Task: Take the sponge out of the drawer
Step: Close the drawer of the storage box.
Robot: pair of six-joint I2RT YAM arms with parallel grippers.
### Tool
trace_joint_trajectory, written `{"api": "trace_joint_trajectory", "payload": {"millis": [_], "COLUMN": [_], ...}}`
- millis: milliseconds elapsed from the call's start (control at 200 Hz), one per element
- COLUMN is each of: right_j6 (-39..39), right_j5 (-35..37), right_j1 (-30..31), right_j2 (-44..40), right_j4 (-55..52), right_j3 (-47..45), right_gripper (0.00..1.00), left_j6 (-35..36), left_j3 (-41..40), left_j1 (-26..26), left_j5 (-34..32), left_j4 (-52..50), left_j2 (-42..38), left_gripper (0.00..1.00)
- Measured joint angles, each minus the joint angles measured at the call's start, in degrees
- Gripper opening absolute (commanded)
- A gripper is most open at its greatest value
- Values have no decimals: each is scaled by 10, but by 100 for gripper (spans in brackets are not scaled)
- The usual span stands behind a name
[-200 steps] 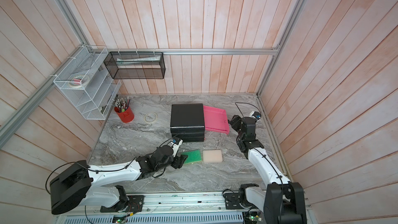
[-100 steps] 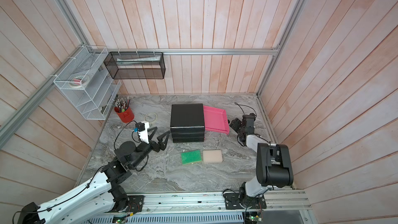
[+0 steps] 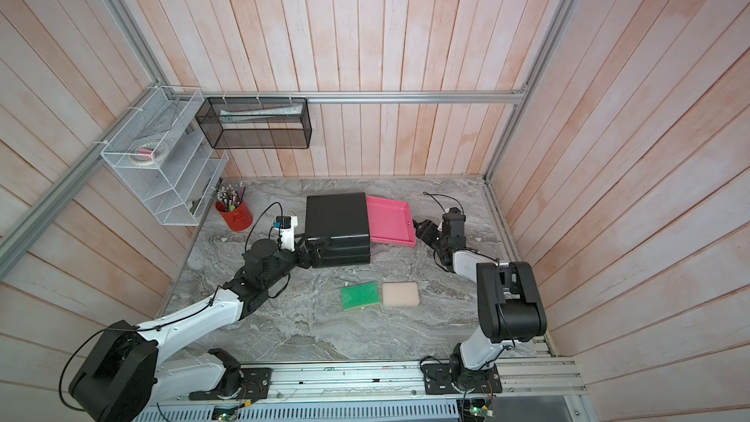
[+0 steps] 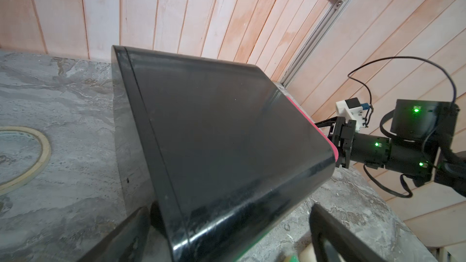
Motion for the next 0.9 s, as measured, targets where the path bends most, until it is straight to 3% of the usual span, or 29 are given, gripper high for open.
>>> {"api": "trace_joint_trajectory", "payload": {"millis": [305,615,900], "right_j6": [14,32,14], "right_j5": [-25,-9,12], "right_j1": [78,92,156], "right_j2": [-18,6,-68], "right_j4": [48,75,57], "right_j3": [18,21,45], "right_gripper": [70,69,71], "left_j6": [-4,3,12], "left_j3": [10,26,30], "left_j1": [3,17,16], "left_j5": [62,63,81], "left_j4": [26,41,45], "left_j2": [25,55,61], "left_gripper": [100,100,100]}}
